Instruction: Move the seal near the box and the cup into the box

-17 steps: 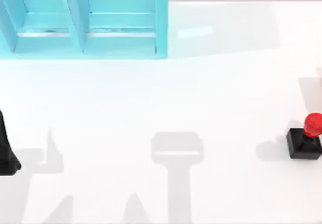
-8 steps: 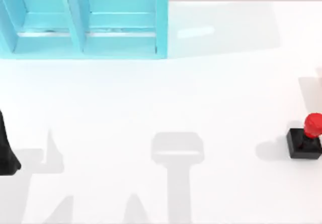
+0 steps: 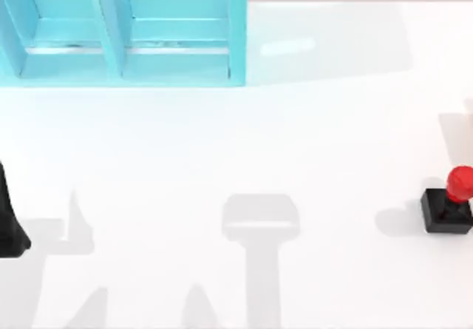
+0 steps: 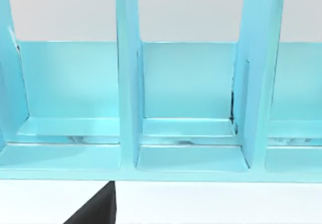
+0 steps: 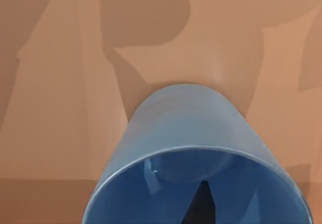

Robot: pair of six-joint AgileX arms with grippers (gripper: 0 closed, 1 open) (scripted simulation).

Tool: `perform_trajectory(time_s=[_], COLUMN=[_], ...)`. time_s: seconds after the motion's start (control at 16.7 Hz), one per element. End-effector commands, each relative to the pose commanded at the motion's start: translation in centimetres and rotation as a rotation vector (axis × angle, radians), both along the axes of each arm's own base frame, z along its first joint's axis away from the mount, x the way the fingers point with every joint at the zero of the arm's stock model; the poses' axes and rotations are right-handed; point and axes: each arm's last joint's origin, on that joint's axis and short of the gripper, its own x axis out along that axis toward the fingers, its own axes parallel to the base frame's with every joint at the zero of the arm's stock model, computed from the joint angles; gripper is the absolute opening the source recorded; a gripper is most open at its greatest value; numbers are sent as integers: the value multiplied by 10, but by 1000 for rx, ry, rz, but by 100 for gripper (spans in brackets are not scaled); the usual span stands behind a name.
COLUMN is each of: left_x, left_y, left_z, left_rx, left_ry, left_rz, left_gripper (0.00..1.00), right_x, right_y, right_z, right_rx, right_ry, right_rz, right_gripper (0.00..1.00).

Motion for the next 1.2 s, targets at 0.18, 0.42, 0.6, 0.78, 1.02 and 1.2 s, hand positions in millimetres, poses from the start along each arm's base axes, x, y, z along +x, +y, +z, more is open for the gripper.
perform_trajectory(time_s=[0.18,0.42,0.6,0.78,1.02,1.2], left_x=[0,0,0,0,0,0], left_y=[0,0,0,0,0,0], left_z=[0,0,0,0,0,0], left_rx=[0,0,0,0,0,0], left_ry=[0,0,0,0,0,0], left_rz=[0,0,0,0,0,0], left_gripper=[100,100,100,100,100,100], right_x=[0,0,0,0,4,4], right_y=[0,0,0,0,-3,-2], right_z=[0,0,0,1,29,61], right_rx=[0,0,0,-1,-16,-41], right_ry=[0,0,0,-1,-19,-23], right_rz=[0,0,0,-1,3,13], right_gripper=[98,100,100,100,100,100])
